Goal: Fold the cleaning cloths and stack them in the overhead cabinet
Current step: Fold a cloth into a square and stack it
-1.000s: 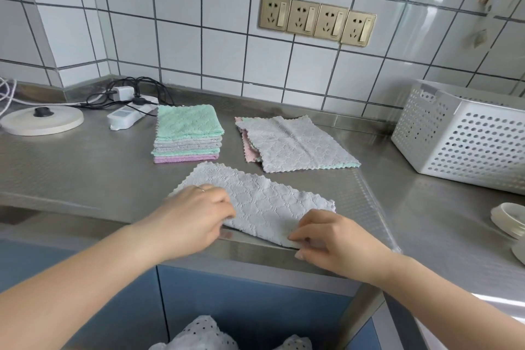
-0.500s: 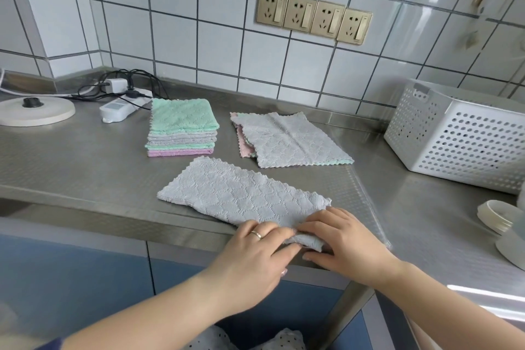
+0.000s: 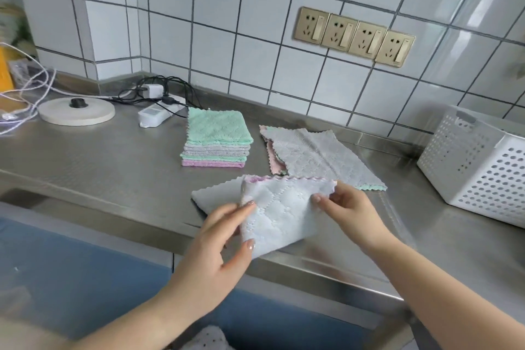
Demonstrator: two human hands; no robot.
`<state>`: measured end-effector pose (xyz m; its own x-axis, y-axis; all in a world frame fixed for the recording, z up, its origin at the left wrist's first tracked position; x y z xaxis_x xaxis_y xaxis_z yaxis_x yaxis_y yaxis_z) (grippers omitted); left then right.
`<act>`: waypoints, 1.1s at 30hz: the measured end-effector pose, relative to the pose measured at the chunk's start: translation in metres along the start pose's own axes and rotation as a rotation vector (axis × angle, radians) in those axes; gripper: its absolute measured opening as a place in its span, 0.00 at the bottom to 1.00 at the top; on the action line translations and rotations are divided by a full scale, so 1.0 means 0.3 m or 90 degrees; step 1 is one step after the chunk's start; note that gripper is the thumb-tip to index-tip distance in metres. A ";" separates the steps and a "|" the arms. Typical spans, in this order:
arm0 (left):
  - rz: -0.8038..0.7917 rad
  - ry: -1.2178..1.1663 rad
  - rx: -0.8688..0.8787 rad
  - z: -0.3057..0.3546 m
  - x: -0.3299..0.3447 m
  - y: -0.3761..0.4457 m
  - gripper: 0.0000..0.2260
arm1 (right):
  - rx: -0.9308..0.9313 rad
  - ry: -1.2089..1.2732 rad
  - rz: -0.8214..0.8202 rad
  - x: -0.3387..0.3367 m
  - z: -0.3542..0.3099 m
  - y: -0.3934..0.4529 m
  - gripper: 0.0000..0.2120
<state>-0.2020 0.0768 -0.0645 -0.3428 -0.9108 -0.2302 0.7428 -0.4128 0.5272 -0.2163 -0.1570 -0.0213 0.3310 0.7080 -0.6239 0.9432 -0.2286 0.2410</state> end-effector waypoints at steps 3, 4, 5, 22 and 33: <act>0.000 0.143 -0.014 -0.051 -0.081 0.018 0.22 | 0.041 -0.038 -0.022 0.109 -0.018 0.123 0.18; 0.004 0.208 -0.003 -0.066 -0.110 0.024 0.21 | 0.055 -0.077 -0.035 0.150 -0.028 0.163 0.18; -0.003 0.272 0.003 -0.077 -0.129 0.030 0.21 | 0.069 -0.121 -0.049 0.185 -0.028 0.196 0.18; -0.058 0.505 -0.029 -0.159 -0.204 0.122 0.16 | 0.110 -0.352 -0.094 0.328 -0.011 0.320 0.11; -0.340 0.511 -0.044 -0.164 -0.065 0.223 0.24 | 0.072 -0.471 -0.119 0.324 -0.077 0.325 0.12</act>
<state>-0.1174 0.0667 -0.0651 -0.1687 -0.3272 -0.9298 0.6446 -0.7503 0.1471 -0.0927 -0.0952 -0.0413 0.0604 0.1196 -0.9910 0.9693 -0.2439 0.0297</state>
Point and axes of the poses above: each hand's wrist, its own y-axis towards the middle knuckle, its own x-axis out of the palm, z = x × y, the point moved 7 cm from there along y, towards the middle knuckle, and after that the axes turned 8 degrees about -y, right-handed, at the moved point
